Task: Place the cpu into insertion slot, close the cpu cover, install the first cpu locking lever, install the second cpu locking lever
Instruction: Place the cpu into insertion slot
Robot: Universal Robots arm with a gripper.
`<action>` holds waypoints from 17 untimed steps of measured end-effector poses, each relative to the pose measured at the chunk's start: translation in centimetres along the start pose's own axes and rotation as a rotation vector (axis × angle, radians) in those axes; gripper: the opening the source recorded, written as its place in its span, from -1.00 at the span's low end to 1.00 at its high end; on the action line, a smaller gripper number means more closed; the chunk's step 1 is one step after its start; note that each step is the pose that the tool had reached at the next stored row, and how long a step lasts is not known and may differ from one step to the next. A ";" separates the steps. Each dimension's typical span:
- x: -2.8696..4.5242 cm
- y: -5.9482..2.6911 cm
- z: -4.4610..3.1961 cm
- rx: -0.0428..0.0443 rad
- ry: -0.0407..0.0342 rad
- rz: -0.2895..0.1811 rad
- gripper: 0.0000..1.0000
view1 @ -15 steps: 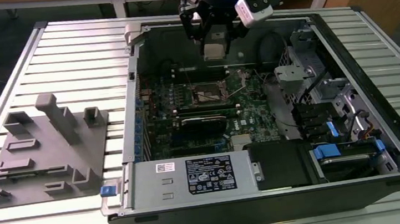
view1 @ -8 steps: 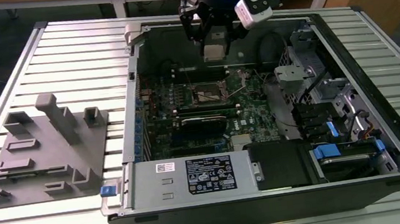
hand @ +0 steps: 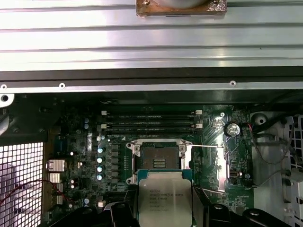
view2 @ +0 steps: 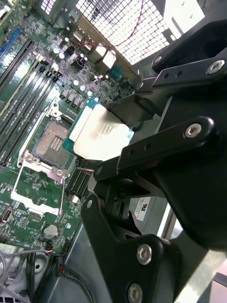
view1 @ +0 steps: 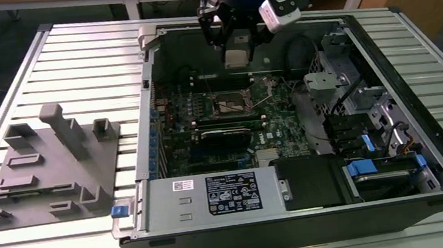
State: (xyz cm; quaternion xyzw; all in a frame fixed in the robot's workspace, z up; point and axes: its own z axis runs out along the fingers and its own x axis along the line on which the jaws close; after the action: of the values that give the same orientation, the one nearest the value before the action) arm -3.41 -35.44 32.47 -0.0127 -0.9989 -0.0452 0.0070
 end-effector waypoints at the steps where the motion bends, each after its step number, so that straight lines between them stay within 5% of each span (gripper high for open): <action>1: 0.04 0.00 0.02 0.0001 0.0001 0.000 0.08; 17: 0.26 -0.06 0.58 0.0000 0.0000 0.000 0.08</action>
State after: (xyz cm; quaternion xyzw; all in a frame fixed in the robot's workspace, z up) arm -3.68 -35.45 31.89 -0.0127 -0.9989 -0.0452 0.0070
